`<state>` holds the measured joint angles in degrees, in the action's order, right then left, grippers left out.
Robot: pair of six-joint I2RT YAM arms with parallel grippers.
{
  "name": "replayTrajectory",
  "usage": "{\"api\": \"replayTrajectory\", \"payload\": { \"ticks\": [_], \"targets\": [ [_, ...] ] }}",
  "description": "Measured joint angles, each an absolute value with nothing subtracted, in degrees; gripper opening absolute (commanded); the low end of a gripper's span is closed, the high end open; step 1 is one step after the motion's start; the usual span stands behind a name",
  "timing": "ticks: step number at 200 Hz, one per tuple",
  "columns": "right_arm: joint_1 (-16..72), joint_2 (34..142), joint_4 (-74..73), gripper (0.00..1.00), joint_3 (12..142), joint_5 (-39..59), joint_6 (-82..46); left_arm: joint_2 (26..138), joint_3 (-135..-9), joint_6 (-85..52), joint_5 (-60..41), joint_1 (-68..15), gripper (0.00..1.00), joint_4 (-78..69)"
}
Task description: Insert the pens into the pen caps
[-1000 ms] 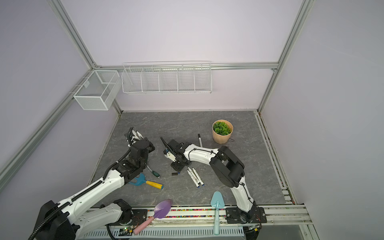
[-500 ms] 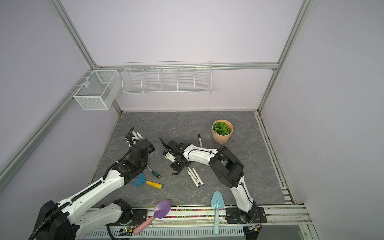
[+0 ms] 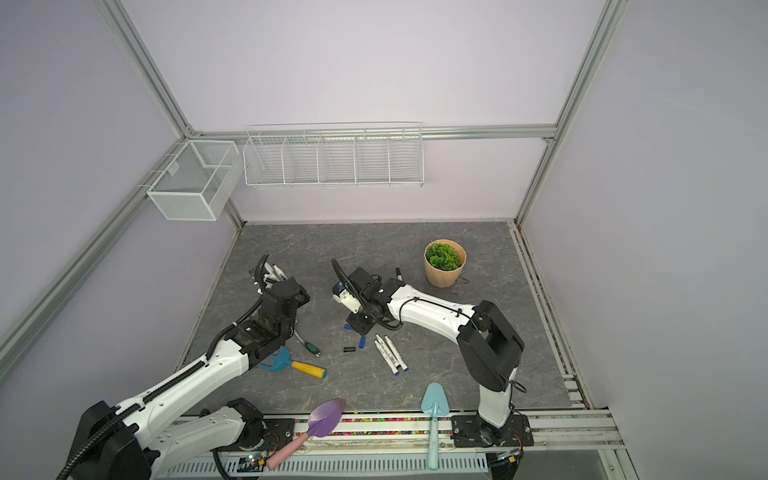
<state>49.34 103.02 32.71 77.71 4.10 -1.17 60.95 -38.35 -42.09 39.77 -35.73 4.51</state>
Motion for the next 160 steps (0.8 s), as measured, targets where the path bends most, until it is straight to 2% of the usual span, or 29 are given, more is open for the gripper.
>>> {"api": "replayTrajectory", "payload": {
  "ticks": [35, 61, 78, 98, 109, 160],
  "targets": [
    [40.99, 104.38, 32.69, 0.15, 74.63, 4.19, -9.65, 61.91, -38.35, -42.46, 38.65, -35.73, 0.00, 4.29],
    [38.89, 107.98, 33.89, 0.16, 74.50, 4.08, -13.23, 62.08, -38.35, -42.63, 38.09, -35.73, 0.00, 4.19],
    [38.70, 109.89, 34.65, 0.23, 74.50, 4.58, -14.31, 62.08, -38.35, -42.83, 38.00, -35.73, 0.00, 4.21],
    [38.72, 110.52, 35.22, 0.38, 74.50, 6.22, -14.72, 62.08, -38.35, -42.85, 38.00, -35.73, 0.00, 4.21],
    [38.72, 110.45, 35.05, 0.42, 74.50, 7.25, -15.16, 62.08, -38.35, -42.85, 38.00, -35.73, 0.00, 4.23],
    [38.33, 109.45, 34.68, 0.42, 74.19, 7.40, -15.25, 62.04, -38.35, -42.85, 38.00, -35.73, 0.00, 4.21]
  ]
}}
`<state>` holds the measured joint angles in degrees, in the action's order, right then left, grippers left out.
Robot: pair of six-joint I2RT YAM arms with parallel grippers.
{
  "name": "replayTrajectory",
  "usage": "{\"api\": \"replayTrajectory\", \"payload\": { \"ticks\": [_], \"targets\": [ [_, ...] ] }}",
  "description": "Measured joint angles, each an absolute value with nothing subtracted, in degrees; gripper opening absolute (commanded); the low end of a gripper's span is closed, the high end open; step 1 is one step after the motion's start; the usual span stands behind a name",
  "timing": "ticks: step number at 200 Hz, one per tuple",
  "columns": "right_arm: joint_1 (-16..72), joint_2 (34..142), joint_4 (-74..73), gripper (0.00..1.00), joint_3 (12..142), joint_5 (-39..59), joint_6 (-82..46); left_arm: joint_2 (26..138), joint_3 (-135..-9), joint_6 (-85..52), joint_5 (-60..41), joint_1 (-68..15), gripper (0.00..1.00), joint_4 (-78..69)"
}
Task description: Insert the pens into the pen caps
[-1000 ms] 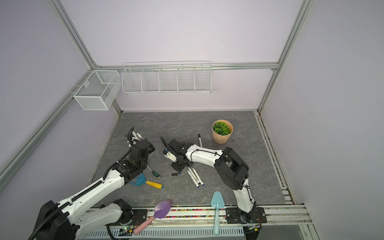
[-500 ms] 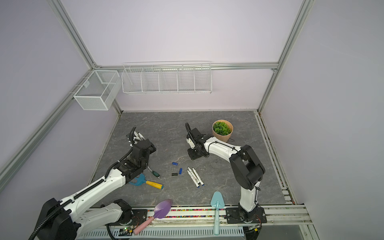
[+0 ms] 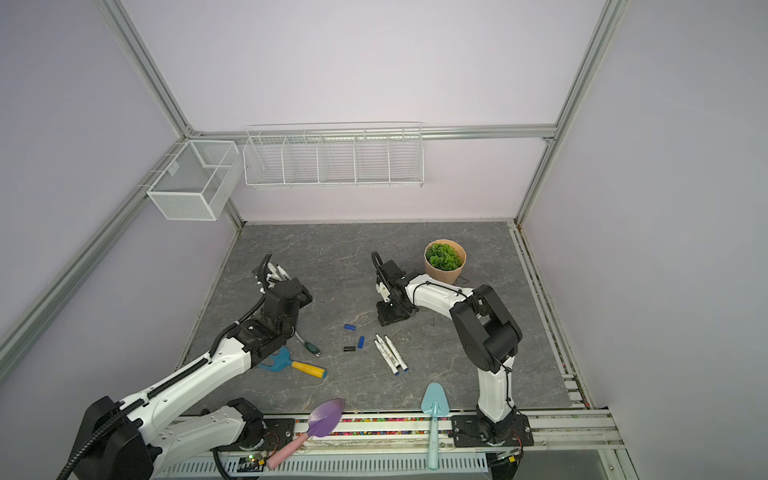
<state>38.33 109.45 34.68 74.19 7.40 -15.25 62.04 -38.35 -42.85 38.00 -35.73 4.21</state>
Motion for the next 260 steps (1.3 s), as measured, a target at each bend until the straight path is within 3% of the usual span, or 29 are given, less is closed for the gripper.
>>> {"api": "replayTrajectory", "payload": {
  "ticks": [99, 201, 260],
  "targets": [
    [38.46, 109.43, 36.18, 0.41, 74.19, 2.66, -13.21, 62.26, -38.09, -42.85, 37.21, -35.73, 0.00, 4.14],
    [46.35, 109.69, 36.16, 0.47, 78.04, 1.45, -2.63, 62.67, -36.77, -42.87, 36.56, -35.73, 0.00, 3.77],
    [48.40, 115.74, 36.29, 0.43, 83.31, 3.07, -1.26, 62.24, -36.73, -42.85, 36.64, -35.73, 0.00, 3.81]
  ]
}}
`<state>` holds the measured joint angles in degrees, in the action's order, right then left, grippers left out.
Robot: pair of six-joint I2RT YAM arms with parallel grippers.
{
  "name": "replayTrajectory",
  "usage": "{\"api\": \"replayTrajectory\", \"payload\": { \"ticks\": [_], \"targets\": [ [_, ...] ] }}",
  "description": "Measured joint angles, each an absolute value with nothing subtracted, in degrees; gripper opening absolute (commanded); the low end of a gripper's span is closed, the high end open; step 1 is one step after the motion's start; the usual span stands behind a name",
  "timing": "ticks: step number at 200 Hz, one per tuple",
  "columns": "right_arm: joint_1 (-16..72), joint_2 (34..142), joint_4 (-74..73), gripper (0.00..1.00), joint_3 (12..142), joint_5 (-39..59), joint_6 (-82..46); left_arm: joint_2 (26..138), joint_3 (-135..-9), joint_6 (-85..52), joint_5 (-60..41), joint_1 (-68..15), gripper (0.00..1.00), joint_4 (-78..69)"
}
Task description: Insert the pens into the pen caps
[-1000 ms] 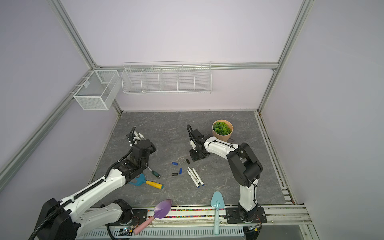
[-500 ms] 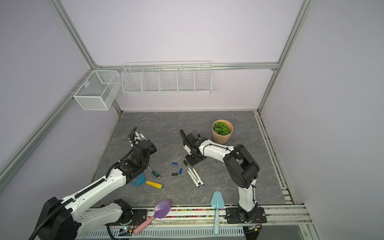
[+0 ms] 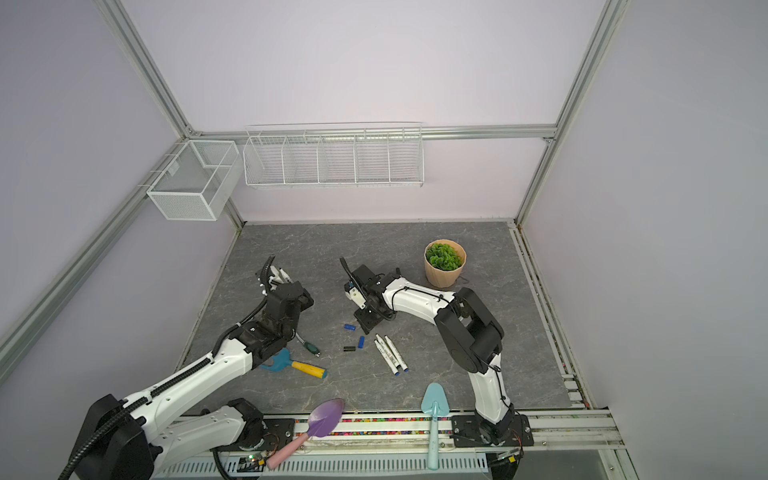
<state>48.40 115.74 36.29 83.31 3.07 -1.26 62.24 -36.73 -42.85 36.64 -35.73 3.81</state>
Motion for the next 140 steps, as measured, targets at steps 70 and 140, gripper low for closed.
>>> {"api": "replayTrajectory", "payload": {
  "ticks": [70, 140],
  "targets": [
    [50.72, 117.12, 38.65, 0.42, 83.15, -0.89, -0.99, 62.04, -36.47, -42.87, 36.82, -35.73, 0.00, 3.77],
    [49.80, 117.12, 39.38, 0.41, 82.83, -8.99, -1.13, 62.06, -36.47, -42.89, 36.82, -35.73, 0.00, 3.77]
  ]
}}
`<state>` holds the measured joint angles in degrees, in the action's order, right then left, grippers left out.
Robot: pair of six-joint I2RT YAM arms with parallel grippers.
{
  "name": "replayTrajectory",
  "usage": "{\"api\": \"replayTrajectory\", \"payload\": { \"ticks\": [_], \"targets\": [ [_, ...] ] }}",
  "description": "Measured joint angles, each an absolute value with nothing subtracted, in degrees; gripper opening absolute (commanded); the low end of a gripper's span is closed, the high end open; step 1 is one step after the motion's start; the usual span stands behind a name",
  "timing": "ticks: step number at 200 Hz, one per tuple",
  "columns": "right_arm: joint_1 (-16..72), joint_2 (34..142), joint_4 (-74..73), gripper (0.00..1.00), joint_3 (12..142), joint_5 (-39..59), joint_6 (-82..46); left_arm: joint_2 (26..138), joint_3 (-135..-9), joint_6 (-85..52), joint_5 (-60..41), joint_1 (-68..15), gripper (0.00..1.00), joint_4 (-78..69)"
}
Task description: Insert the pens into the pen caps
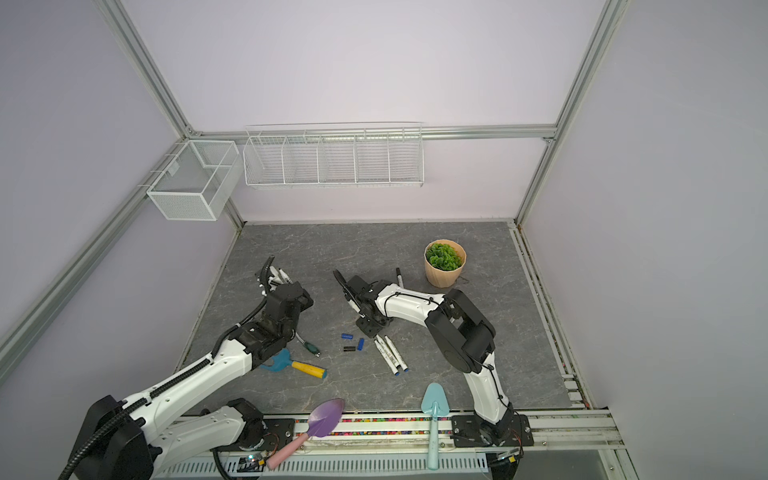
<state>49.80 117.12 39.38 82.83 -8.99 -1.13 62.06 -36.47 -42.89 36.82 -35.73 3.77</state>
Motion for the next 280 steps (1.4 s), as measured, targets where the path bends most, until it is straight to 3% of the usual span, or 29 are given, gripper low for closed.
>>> {"api": "replayTrajectory", "payload": {
  "ticks": [58, 120, 194, 280],
  "targets": [
    [44.16, 117.16, 39.99, 0.42, 84.16, -14.22, -1.52, 62.17, -36.40, -42.89, 36.86, -35.73, 0.00, 3.75],
    [43.55, 116.66, 39.51, 0.72, 86.00, -2.55, -6.48, 62.50, -36.25, -42.96, 36.84, -35.73, 0.00, 3.68],
    [46.37, 119.22, 42.24, 0.74, 91.20, 3.42, -9.56, 62.48, -35.99, -43.03, 36.84, -35.73, 0.00, 3.51],
    [50.76, 119.15, 46.70, 0.73, 86.74, -7.40, -7.55, 62.08, -35.03, -43.05, 37.23, -35.73, 0.00, 3.33]
  ]
}}
